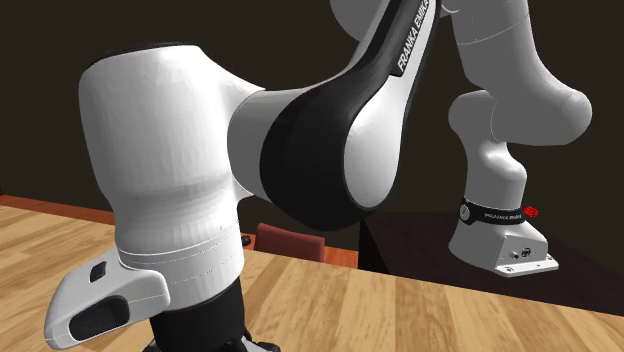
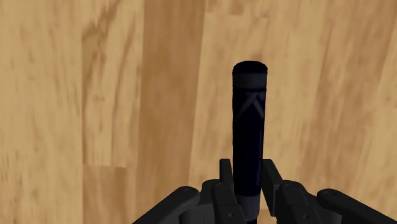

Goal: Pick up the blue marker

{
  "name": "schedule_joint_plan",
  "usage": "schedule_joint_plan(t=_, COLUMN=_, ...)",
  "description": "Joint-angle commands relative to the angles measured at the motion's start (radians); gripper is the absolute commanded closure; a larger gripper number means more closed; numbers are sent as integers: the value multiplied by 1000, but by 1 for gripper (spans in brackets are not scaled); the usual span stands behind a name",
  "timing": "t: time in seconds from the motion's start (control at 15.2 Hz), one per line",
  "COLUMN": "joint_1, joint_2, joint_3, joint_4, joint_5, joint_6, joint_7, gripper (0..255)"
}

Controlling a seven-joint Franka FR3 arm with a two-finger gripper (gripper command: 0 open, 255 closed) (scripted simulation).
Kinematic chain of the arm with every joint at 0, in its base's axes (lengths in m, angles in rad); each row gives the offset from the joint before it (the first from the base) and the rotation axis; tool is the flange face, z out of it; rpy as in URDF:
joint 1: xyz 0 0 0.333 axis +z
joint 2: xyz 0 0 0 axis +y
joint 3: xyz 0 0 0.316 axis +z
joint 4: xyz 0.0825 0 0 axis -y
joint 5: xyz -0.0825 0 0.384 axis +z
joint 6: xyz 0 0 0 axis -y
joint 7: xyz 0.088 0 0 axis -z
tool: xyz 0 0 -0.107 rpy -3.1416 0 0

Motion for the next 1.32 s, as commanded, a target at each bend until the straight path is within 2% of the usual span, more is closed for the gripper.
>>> schedule_joint_plan(t=0.0, joint_1=0, joint_2=0, joint_3=0, joint_4=0, joint_5=0, joint_6=0, joint_7=0, gripper=255)
schedule_joint_plan(t=0.4, joint_1=0, joint_2=0, joint_3=0, joint_4=1, joint_5=0, joint_6=-1, joint_7=0, gripper=255)
schedule_joint_plan(t=1.25, joint_1=-14, joint_2=-112, joint_3=19, joint_4=16, joint_5=28, joint_6=-126, joint_7=-15, gripper=255)
